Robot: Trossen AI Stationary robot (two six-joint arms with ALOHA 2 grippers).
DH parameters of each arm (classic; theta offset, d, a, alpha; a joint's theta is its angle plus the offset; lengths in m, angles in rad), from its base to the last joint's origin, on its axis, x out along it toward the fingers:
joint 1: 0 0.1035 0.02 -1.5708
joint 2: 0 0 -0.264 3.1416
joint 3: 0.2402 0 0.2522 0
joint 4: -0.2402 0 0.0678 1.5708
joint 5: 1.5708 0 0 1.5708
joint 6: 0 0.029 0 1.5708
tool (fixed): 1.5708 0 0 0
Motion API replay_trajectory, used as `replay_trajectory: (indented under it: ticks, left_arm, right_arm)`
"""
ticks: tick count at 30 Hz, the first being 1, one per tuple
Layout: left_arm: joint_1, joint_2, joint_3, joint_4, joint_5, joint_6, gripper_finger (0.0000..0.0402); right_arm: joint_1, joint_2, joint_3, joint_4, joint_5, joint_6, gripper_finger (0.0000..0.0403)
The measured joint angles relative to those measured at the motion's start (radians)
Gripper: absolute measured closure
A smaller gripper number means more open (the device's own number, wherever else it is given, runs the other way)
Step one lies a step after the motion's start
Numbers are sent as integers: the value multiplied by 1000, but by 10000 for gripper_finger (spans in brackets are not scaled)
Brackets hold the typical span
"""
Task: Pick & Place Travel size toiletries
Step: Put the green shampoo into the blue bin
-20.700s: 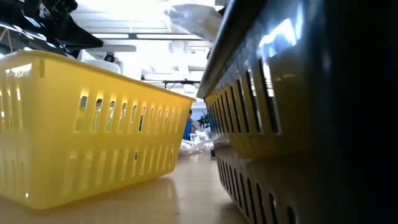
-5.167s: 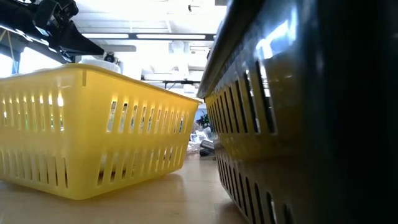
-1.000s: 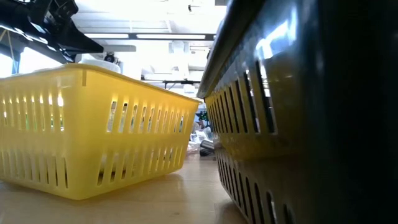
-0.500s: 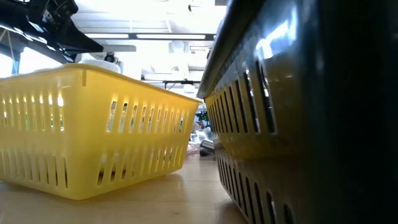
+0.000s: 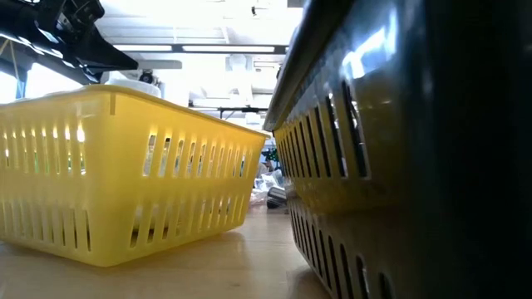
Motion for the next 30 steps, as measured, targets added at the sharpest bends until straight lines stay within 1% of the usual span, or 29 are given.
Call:
replay_trajectory:
  ticks: [3, 8, 10, 14, 16, 18, 22, 26, 30]
  left_arm:
    - [0, 0, 0, 0, 0, 0, 402]
    - [0, 0, 0, 0, 0, 0, 402]
    - [0, 0, 0, 0, -1, 0, 402]
    - [0, 0, 0, 0, -2, 0, 402]
    - [0, 0, 0, 0, -3, 0, 402]
    - [0, 0, 0, 0, -3, 0, 402]
    - [0, 0, 0, 0, -4, 2, 402]
    - [0, 0, 0, 0, -5, 4, 402]
    - [0, 0, 0, 1, -10, 4, 402]
  right_arm:
    - [-2, -6, 9, -8, -2, -6, 256]
    - [-2, -27, 42, -29, 13, -53, 227]
    - [-3, -56, 60, -35, 12, -75, 228]
    - [-12, -107, 77, -44, -5, -110, 254]
    - [-22, -141, 83, -44, -19, -117, 260]
    - [-30, -175, 86, -42, -31, -126, 259]
    - [-55, -235, 87, -32, -33, -154, 241]
    - [-106, -275, 163, -32, -33, -217, 244]
    - [-144, -278, 304, -22, -24, -328, 256]
